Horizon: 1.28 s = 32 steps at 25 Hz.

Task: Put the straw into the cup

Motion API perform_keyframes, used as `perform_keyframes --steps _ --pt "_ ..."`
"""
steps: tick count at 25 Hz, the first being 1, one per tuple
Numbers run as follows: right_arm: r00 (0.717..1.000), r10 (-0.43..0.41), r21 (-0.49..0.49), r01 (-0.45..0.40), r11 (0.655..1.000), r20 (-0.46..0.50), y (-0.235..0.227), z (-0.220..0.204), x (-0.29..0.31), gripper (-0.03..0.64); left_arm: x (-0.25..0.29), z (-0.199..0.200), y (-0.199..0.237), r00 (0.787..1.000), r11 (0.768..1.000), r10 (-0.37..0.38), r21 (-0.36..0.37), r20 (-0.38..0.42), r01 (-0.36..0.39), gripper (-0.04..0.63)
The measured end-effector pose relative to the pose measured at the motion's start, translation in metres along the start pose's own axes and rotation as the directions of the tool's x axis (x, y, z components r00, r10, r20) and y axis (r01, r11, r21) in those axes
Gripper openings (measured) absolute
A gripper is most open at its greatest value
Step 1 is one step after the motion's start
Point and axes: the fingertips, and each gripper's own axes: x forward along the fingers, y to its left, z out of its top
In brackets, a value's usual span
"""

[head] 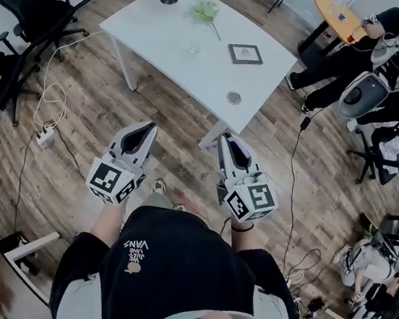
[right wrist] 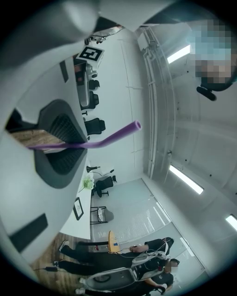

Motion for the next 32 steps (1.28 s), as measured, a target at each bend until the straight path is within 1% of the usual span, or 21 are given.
perform_keyframes --steps 9,12,18,22,32 --pt "0.998 -0.058 -0.007 0.058 0.998 0.016 -0.003 0.015 0.05 0.041 0.024 0.013 0.05 0.998 0.998 -0.056 0.001 0.007 0.056 0.017" --pt "0.997 -0.075 -0.011 0.076 0.997 0.021 -0.005 0.017 0.057 0.041 0.03 0.013 0.058 0.997 0.997 -0.071 0.001 0.007 0.071 0.017" --pt "0.996 -0.087 -0.002 0.087 0.996 0.012 -0.02 0.017 0.071 0.041 0.05 0.011 0.071 0.997 0.997 -0.071 -0.008 0.002 0.071 0.017" --pt "0.997 -0.073 0.004 0.073 0.997 0.01 -0.042 0.018 0.086 0.041 0.074 0.009 0.078 0.998 0.998 -0.062 -0.007 -0.004 0.062 0.017" --pt "1.0 0.015 -0.006 -0.015 1.0 0.024 -0.106 0.041 0.14 0.041 0.146 0.024 0.098 1.0 1.0 0.004 0.02 0.009 -0.004 0.017"
